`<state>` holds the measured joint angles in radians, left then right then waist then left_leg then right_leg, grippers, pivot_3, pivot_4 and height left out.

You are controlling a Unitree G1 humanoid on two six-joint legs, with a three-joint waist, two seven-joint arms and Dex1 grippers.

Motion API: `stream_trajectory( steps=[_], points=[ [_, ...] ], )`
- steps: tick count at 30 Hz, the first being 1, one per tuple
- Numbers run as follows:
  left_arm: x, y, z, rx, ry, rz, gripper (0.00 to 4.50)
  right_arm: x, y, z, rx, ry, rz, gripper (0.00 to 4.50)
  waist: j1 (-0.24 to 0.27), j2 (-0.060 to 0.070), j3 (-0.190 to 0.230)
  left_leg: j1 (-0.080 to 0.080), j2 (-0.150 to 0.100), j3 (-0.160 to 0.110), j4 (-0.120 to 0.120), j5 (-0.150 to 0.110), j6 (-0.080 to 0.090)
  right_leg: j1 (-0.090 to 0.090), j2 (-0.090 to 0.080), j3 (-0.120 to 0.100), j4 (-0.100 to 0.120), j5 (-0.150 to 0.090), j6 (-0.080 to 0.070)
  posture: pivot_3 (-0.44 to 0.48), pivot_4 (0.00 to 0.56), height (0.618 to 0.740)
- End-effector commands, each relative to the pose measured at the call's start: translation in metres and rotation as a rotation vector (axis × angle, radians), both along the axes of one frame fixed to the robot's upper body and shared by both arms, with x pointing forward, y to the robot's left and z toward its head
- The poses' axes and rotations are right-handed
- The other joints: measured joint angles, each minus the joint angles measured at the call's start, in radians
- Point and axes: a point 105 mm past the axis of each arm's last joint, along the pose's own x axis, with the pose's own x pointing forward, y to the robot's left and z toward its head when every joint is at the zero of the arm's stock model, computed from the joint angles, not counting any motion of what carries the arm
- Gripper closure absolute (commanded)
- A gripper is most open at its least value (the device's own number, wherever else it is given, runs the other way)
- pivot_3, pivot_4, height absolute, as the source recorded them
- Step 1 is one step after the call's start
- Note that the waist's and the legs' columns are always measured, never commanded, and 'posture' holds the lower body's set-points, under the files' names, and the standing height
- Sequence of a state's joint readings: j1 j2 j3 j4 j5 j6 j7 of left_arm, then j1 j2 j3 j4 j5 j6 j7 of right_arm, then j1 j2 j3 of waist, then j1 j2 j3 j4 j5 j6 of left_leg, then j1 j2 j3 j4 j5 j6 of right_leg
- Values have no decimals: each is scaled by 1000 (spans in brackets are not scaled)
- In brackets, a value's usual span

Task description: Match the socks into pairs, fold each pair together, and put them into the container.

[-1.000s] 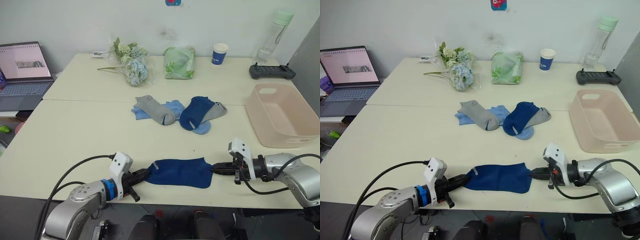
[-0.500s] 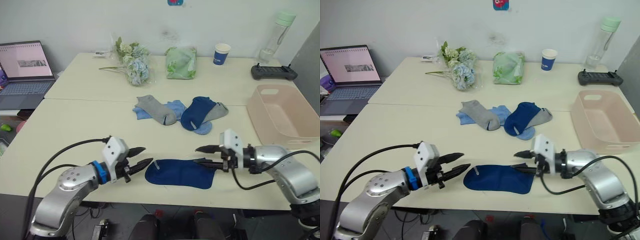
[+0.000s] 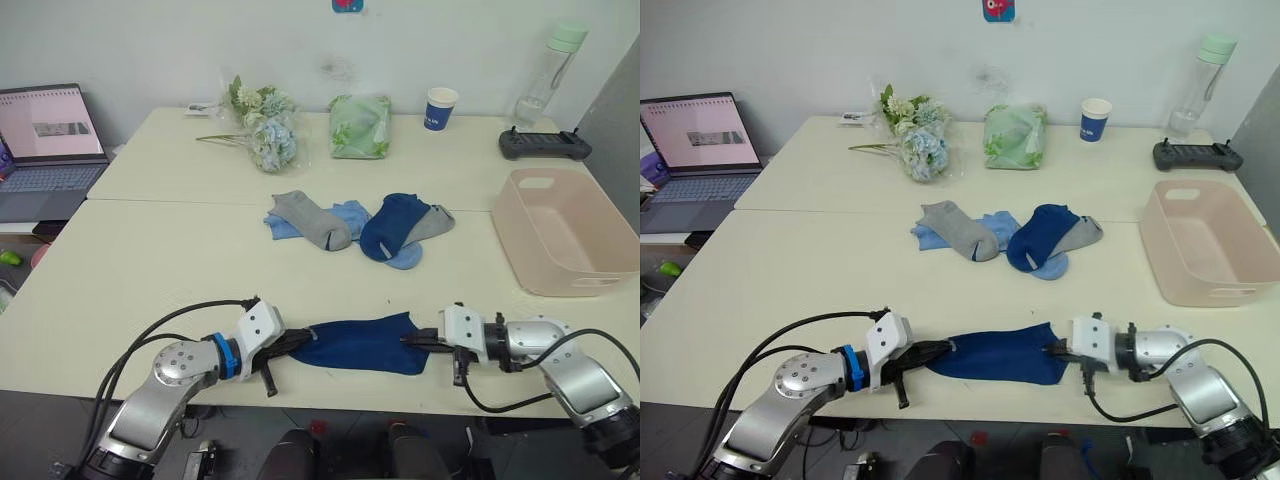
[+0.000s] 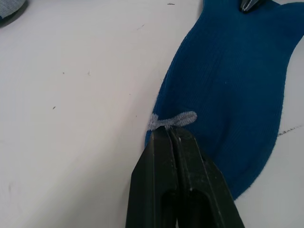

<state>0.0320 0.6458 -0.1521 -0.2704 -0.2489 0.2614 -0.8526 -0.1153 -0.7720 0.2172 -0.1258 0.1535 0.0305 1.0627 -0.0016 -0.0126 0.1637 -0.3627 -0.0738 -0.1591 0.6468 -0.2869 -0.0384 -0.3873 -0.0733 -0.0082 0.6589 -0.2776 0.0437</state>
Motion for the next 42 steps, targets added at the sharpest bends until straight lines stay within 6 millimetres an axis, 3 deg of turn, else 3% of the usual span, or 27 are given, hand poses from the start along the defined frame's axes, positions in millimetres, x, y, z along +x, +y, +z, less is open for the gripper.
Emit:
stream_trajectory(
  steps=[1, 5, 8, 10, 13, 15, 19, 20, 21, 25, 32, 39, 42],
  points=[
    [3, -1, 19, -87, -9, 20, 4475, -6, -5, 16, 95, 95, -34, 4500, 0, 0, 0, 0, 0, 0, 0, 0, 0, 0, 0, 0, 0, 0, 0, 0, 150, 740],
    [8, 13, 55, -232, -8, 114, 4475, 4, -2, 55, 246, 82, -101, 4500, -4, 0, 1, -1, 1, -1, 0, 0, 0, -1, 0, 1, 1, 0, 0, 0, 150, 740],
    [19, 49, 63, -240, -48, 281, 3904, 35, -15, 73, 314, -28, -268, 3896, -7, 0, 1, 0, 2, -1, 0, 0, 0, -1, 0, 0, 1, 0, 0, 0, 150, 740],
    [33, 76, 63, -225, -133, 424, 3292, 51, -20, 78, 352, -77, -340, 3201, -7, 0, 1, 1, 2, 0, 0, 0, 0, -1, 1, 0, 2, 0, 0, 0, 150, 740],
    [46, 107, 58, -207, -233, 603, 2327, 73, -34, 68, 320, -122, -429, 2167, -3, 0, 0, 0, 0, 0, 0, 0, 0, -1, 1, -1, 2, 0, 0, 0, 150, 740],
    [47, 113, 55, -198, -264, 646, 1712, 83, -44, 61, 288, -155, -475, 1463, 0, 0, 1, -1, -1, 1, 0, 0, 0, -1, 1, -1, 0, 0, 0, 0, 150, 740],
    [44, 106, 52, -193, -262, 618, 425, 87, -44, 57, 278, -167, -460, 56, 2, -1, 1, -2, -1, 1, 0, 0, 0, -2, -2, 0, -1, 0, 0, 0, 150, 740],
    [43, 105, 52, -196, -263, 614, 52, 87, -40, 57, 279, -173, -437, 0, 1, 0, 1, -2, -1, 1, 0, 0, 0, -2, -2, 0, 0, 0, 0, 0, 150, 740],
    [43, 104, 54, -196, -268, 613, 14, 87, -35, 58, 282, -178, -413, 0, 0, 0, 0, -1, 0, 1, 0, 0, 0, -2, -2, 0, 0, 0, 0, 0, 150, 740],
    [44, 90, 67, -196, -289, 569, 14, 84, -2, 55, 246, -188, -303, 0, -9, 0, 0, 0, 1, 0, 0, 0, -1, -2, 0, 1, 2, 0, 0, 0, 150, 740],
    [44, 51, 104, -225, -348, 425, 14, 97, 58, 51, 147, -246, -244, 0, -15, 0, 0, 0, 1, 0, 0, 1, -1, -2, 0, 0, 3, 0, 0, 0, 150, 740],
    [47, 35, 111, -248, -356, 398, 14, 124, 73, 48, 103, -253, -324, 0, -20, 0, 0, -1, 0, 0, 0, 1, -2, -3, 1, 0, 3, 0, 0, 0, 150, 740],
    [46, 32, 111, -253, -353, 393, 0, 130, 75, 52, 131, -216, -360, 652, -25, 0, 0, -1, 0, 1, 0, 1, -2, -3, 1, 0, 3, 0, 0, 0, 150, 740]
  ],
)
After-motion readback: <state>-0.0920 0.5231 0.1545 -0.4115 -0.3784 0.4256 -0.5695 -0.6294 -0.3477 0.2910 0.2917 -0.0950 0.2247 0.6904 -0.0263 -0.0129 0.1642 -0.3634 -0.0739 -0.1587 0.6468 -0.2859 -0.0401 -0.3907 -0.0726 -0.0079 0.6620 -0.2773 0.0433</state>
